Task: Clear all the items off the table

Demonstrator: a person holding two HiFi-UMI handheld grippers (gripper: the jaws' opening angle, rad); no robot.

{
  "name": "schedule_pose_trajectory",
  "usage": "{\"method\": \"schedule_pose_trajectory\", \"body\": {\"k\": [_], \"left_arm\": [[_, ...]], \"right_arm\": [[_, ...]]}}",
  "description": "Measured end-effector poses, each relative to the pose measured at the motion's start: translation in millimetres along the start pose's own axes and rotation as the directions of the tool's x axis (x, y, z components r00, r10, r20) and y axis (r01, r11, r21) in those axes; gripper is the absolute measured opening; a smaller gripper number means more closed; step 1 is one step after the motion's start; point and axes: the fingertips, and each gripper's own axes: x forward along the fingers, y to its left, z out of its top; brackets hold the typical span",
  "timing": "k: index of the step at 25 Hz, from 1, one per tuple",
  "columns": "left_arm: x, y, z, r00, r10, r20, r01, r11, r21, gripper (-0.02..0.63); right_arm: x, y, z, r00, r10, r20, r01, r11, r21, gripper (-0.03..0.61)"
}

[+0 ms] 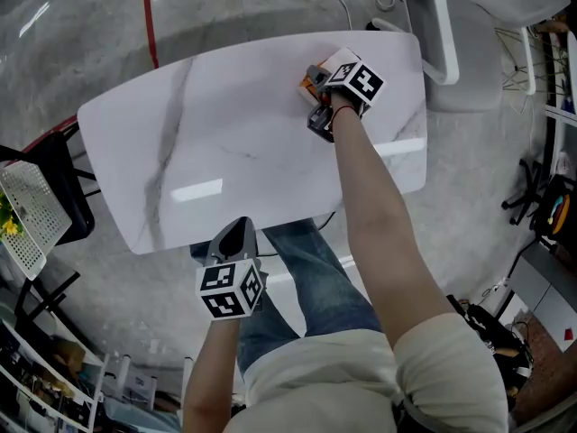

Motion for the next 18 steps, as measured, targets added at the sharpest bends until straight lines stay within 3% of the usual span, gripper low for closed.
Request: {"method": "schedule_pose_trajectory", "body": {"k": [4, 5, 7, 13, 18], "left_arm": [[1, 2, 4, 1.000, -0.001, 0.008, 0.001, 1.000, 0.001, 0.009], [1, 2, 4, 1.000, -0.001, 0.010, 0.001, 1.000, 0.003, 0.009], [0, 3, 5, 1.000, 0.000, 0.014, 0.000, 1.000, 0.005, 0.009], [-10, 4, 4, 1.000, 0.008, 0.025, -0.008, 1.000, 0.012, 0.009], [-16, 5, 3, 0.999, 0.013, 0.038, -0.014, 1.000, 0.012, 0.009]], "right_arm": [[1, 0, -2, 1.000, -0.008, -0.028, 0.008, 1.000, -0.015, 0.584], [1, 1, -3, 0.999, -0.006, -0.036, 0.005, 1.000, -0.022, 0.559], [-2, 3, -5, 0.999, -0.003, -0.048, 0.001, 0.999, -0.038, 0.448], [-17, 0, -4, 0.999, 0.001, -0.042, -0.003, 0.999, -0.048, 0.346], [-23, -3, -14, 0.999, -0.009, -0.050, 0.005, 0.997, -0.076, 0.322]]}}
